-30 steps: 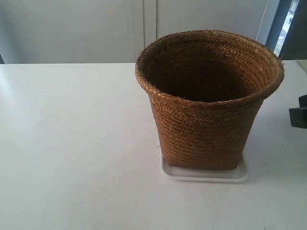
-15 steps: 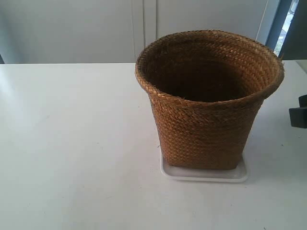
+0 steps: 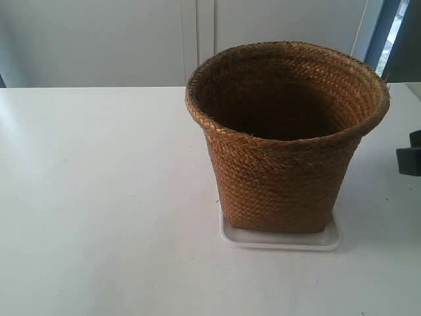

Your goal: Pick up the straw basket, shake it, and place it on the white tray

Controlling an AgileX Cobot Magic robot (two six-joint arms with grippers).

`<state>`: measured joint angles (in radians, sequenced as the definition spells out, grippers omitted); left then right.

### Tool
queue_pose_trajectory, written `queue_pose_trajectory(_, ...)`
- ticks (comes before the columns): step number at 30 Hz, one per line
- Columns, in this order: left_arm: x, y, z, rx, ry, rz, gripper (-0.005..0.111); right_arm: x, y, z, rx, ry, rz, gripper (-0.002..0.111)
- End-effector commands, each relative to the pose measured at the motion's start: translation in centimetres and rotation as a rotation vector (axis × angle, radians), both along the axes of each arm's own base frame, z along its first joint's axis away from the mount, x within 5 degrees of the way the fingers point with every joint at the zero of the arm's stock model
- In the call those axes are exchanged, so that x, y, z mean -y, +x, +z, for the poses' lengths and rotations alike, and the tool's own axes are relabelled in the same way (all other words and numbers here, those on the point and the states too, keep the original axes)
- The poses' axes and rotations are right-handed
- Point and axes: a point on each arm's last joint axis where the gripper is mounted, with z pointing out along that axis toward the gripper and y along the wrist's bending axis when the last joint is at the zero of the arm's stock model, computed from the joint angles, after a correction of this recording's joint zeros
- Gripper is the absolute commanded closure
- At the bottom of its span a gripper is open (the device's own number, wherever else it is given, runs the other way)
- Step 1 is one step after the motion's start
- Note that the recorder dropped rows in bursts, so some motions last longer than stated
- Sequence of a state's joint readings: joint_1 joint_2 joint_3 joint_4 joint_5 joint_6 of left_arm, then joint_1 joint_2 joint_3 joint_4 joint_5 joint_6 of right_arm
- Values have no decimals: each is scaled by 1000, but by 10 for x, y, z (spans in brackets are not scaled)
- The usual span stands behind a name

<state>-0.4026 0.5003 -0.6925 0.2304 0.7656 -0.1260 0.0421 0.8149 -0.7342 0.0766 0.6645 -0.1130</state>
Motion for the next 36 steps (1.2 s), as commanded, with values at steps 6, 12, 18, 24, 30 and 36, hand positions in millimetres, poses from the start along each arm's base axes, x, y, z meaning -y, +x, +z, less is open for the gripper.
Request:
queue_pose_trajectory(6, -24, -39, -55, 297, -115, 252, 107, 0, -1, 1, 11, 8, -7, 108)
queue_pose_trajectory(12, -25, -41, -88, 334, -120, 292, 107, 0, -1, 0, 7, 8, -7, 108)
queue_pose_trajectory(18, -22, -31, -111, 354, -125, 272, 107, 0, -1, 1, 16, 9, -7, 108)
queue_pose_trajectory(24, -21, -28, -138, 285, -149, 276, 107, 0, -1, 1, 18, 9, -8, 108)
queue_pose_trajectory(30, -20, -26, -155, 246, -186, 303, 107, 0, -1, 1, 18, 9, -8, 108)
queue_pose_trajectory(36, -20, -25, -155, 263, -219, 314, 107, 0, -1, 1, 18, 9, -8, 108)
